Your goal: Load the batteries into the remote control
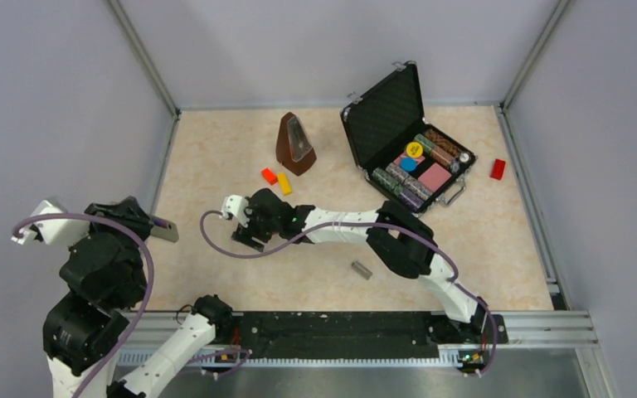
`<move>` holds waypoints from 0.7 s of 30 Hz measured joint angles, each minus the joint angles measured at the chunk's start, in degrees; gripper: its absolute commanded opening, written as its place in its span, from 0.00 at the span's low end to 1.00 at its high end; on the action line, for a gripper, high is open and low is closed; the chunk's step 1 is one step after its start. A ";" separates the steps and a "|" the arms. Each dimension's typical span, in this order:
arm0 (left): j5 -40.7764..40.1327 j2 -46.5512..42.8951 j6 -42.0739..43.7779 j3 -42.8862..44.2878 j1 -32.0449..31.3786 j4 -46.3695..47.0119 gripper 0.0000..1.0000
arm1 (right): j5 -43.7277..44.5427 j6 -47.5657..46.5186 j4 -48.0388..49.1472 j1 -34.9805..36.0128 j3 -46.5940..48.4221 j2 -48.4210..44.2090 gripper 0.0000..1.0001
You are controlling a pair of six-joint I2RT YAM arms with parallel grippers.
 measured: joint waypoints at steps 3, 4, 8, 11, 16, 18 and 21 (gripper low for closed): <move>-0.07 -0.02 -0.02 0.98 0.00 -0.57 0.00 | -0.85 -4.22 3.91 0.00 -0.02 1.75 0.71; 0.11 -0.09 -0.04 1.03 0.00 -0.57 0.00 | -1.33 -5.53 4.94 0.00 0.09 2.32 0.71; 1.05 -0.31 -0.13 1.03 0.00 -0.72 0.00 | -3.48 -9.99 7.63 0.02 1.33 5.73 0.68; 1.29 -0.33 0.20 0.87 0.00 -0.57 0.00 | -5.73 -11.91 9.33 0.02 4.07 8.20 0.67; 1.92 -0.48 1.40 -1.57 0.00 -0.28 0.00 | -7.52 -13.66 9.22 0.04 8.04 10.95 0.63; 2.10 -0.50 1.97 -2.38 0.00 0.02 0.00 | -8.13 -13.90 8.31 -0.04 10.03 12.07 0.62; 2.32 -0.61 2.82 -2.73 0.00 0.11 0.00 | -9.42 -13.62 2.91 -0.44 15.74 14.29 0.58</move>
